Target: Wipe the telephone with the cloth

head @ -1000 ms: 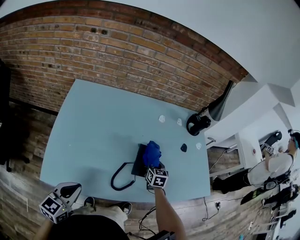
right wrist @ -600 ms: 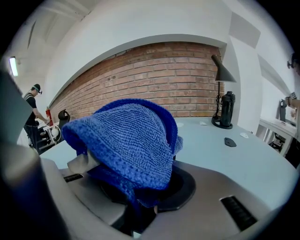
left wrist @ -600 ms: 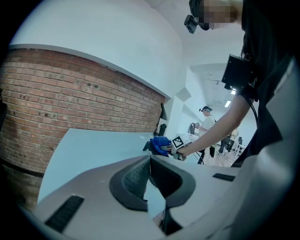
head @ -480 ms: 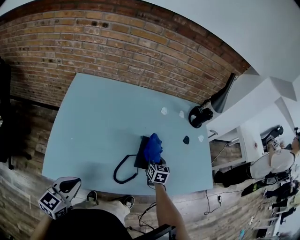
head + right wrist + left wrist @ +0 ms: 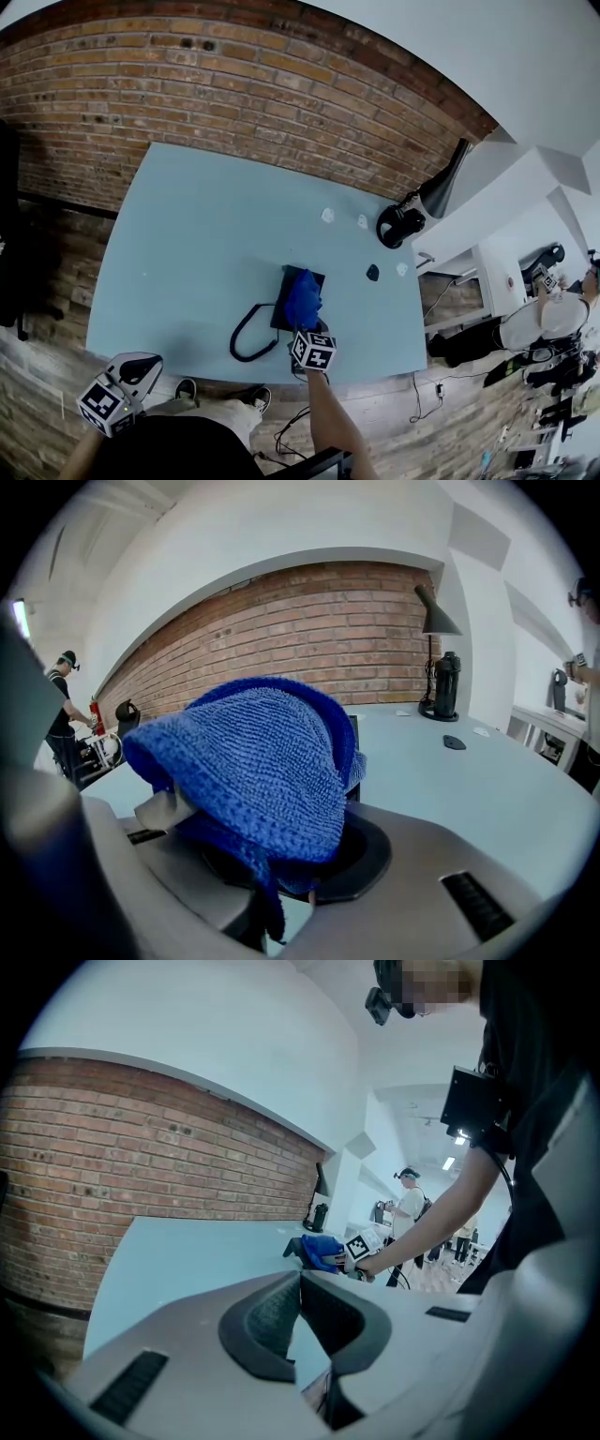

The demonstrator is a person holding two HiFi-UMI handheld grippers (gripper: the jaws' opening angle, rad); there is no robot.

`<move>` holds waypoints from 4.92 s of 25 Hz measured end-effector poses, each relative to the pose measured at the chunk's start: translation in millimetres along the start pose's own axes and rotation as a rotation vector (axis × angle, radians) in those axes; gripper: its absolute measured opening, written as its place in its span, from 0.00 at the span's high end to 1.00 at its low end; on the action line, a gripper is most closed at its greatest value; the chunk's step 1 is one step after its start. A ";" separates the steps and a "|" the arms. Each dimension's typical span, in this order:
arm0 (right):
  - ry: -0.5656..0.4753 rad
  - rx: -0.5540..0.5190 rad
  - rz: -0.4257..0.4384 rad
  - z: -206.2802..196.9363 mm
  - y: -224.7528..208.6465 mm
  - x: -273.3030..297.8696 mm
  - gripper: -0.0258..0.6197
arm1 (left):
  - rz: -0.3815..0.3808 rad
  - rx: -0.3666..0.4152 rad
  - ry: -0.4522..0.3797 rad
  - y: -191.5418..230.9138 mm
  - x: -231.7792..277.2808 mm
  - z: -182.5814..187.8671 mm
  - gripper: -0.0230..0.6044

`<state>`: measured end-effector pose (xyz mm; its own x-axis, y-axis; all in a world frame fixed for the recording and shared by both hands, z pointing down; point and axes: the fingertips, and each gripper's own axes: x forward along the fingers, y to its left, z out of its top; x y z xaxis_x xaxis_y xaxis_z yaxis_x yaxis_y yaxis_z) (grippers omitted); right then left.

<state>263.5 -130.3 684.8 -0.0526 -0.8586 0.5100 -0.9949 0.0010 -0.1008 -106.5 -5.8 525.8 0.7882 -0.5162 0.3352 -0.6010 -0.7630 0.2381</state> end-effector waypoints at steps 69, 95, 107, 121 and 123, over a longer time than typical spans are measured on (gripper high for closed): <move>0.045 -0.124 0.011 75.7 -59.2 38.2 0.81 | 0.035 -0.026 0.047 -24.3 51.2 5.2 0.94; 0.048 -0.023 -0.019 32.6 -44.1 15.7 0.81 | 0.051 -0.001 0.040 -14.1 27.5 -3.1 0.94; 0.086 0.008 -0.033 6.8 -37.6 0.9 0.81 | 0.052 0.007 0.004 -9.4 19.0 -4.7 0.94; 0.330 0.009 0.018 -54.5 -14.6 -36.6 0.81 | 0.021 0.015 -0.024 -12.5 16.9 0.2 0.94; 0.372 -0.027 0.072 -59.3 3.7 -46.0 0.81 | 0.014 0.017 -0.033 -11.7 15.7 2.4 0.94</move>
<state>257.2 -60.4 711.6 -0.1449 -0.6108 0.7784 -0.9892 0.0721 -0.1276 -86.7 -6.0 526.1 0.7840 -0.5391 0.3077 -0.6096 -0.7620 0.2183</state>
